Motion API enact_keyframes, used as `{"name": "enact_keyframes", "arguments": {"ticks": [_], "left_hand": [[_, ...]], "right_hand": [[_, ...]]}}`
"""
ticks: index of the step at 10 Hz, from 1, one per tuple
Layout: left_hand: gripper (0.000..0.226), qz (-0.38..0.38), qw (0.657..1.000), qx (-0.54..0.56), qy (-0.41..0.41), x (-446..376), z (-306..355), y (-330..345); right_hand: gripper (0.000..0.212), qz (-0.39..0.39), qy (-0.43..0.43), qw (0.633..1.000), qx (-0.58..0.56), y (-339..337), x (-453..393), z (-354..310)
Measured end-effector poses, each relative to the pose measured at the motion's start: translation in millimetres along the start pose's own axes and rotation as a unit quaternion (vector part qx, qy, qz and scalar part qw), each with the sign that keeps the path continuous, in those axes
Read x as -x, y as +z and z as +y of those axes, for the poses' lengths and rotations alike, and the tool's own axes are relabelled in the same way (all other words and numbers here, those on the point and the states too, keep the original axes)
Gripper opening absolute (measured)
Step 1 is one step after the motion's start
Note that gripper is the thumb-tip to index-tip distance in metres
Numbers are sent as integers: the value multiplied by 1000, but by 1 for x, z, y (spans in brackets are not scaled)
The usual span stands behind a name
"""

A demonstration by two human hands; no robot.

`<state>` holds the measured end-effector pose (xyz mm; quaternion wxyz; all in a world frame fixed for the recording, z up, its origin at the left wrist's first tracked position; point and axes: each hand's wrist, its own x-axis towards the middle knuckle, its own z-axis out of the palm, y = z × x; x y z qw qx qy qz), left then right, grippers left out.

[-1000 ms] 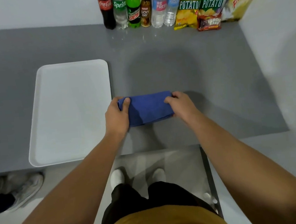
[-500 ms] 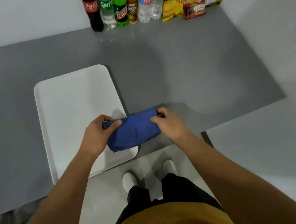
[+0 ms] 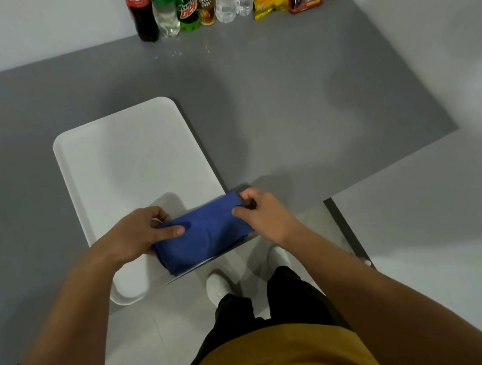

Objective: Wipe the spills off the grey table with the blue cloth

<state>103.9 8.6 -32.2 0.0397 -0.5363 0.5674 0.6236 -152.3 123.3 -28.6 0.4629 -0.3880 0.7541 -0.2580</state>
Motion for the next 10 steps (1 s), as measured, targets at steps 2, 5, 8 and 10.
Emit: {"name": "enact_keyframes", "arguments": {"ticks": [2,5,8,10], "left_hand": [[50,-10,999,-33,-8,1,-3,-8],[31,101,959,-264,36,3,6,3],[37,169,900,-401,14,7,20,14],[34,250,895,-357,94,2,51,40]], "right_hand": [[10,-3,-31,997,71,6,2,-4],[19,30,-92,974,205,3,-1,-1],[20,28,-86,975,202,0,1,-2],[26,61,-70,977,194,-13,-1,-5]]}}
